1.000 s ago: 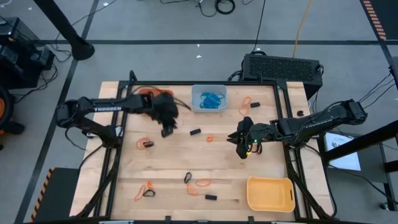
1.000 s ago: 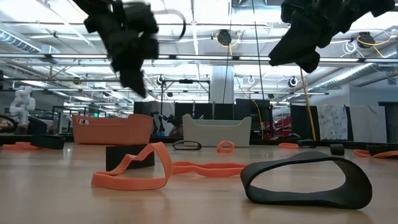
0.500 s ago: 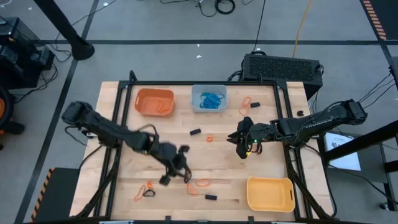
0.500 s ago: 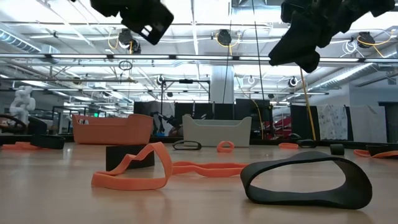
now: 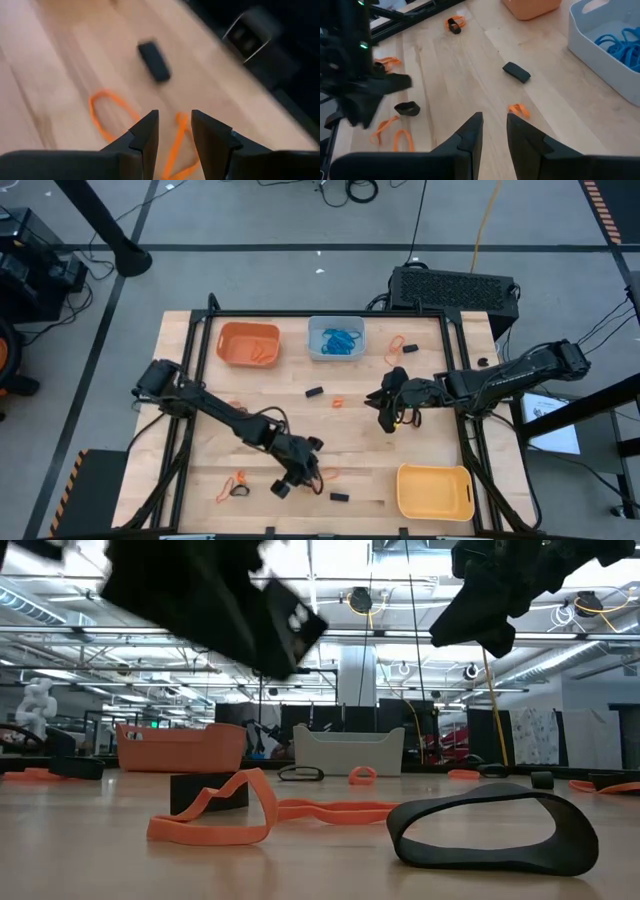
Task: Sort rubber bands into baskets
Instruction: Put the orange rubberband into the orange bin
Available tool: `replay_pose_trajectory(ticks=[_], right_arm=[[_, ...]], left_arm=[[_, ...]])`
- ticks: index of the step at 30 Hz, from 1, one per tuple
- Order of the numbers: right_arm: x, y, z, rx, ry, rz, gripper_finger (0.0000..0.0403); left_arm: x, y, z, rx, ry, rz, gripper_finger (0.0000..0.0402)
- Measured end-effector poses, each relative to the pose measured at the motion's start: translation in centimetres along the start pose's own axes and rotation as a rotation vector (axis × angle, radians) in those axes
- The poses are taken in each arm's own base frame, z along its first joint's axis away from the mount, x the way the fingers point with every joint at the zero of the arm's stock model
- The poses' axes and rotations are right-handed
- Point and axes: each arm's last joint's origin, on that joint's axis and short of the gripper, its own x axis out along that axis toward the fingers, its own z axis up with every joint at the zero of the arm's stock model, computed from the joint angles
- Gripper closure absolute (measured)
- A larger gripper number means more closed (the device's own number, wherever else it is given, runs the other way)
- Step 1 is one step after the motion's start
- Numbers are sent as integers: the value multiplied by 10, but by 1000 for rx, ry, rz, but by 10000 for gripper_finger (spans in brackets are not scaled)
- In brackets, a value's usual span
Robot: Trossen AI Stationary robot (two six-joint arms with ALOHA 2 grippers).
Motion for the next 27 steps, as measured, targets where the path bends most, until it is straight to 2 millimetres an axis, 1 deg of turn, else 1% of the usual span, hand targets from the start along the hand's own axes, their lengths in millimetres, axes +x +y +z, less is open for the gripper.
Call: replay_pose_trajectory(ticks=[4,8,12,19,24,27], right_arm=[[6,1,-5,-7,28,-14,323],[15,2,-11,-22,66,-32,323],[21,2,-14,-28,85,-43,323],[21,5,-10,-14,44,-16,323],[21,5,-10,-14,44,-16,323],[21,5,-10,-14,44,-16,323]], left_arm=[[15,5,-14,-23,58,-12,279],[25,6,-20,-35,61,-65,279],[25,6,-20,-36,63,-72,279],[25,6,-28,-56,135,-56,279],[26,6,-29,-54,138,-41,280],[26,7,-29,-54,140,-29,294]])
